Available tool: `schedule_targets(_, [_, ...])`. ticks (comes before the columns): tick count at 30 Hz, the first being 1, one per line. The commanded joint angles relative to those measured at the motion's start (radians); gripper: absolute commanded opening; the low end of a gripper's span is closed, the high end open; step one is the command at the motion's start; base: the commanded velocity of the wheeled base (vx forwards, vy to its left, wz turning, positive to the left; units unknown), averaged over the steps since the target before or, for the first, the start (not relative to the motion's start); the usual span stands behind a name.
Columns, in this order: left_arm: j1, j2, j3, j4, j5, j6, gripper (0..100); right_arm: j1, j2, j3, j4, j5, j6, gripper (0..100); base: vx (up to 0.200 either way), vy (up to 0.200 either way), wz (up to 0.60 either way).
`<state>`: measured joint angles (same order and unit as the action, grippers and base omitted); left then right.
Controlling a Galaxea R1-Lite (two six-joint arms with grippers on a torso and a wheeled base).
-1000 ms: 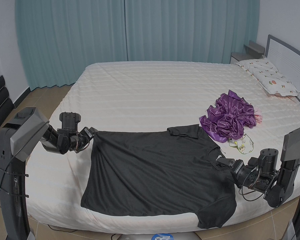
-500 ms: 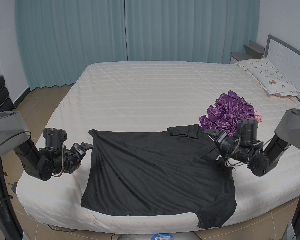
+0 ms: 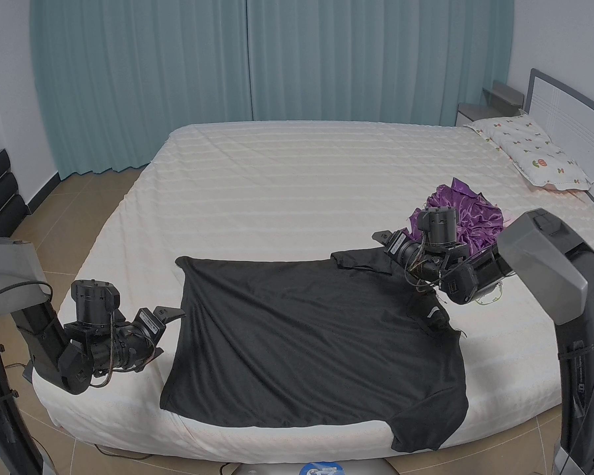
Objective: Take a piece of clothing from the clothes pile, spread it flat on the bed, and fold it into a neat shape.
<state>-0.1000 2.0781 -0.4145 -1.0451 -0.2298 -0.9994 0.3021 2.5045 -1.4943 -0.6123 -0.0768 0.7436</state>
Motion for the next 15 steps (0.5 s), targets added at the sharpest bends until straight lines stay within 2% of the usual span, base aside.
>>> schedule_targets(1, [-0.021,0.023,0.025,-0.012,-0.008,-0.025,100,-0.003,0.129,-0.093,0.016,-0.011,-0.041,100,0.000,0.000,0.00])
schedule_targets(8, [-0.021,0.016,0.052,-0.012,-0.008,-0.035,100,-0.009,0.186,-0.259,0.128,-0.011,-0.055,100,0.000,0.000,0.00])
schedule_targets(15, [-0.021,0.008,0.088,-0.012,-0.006,-0.031,100,-0.005,0.249,-0.317,0.141,-0.011,-0.056,100,0.000,0.000,0.00])
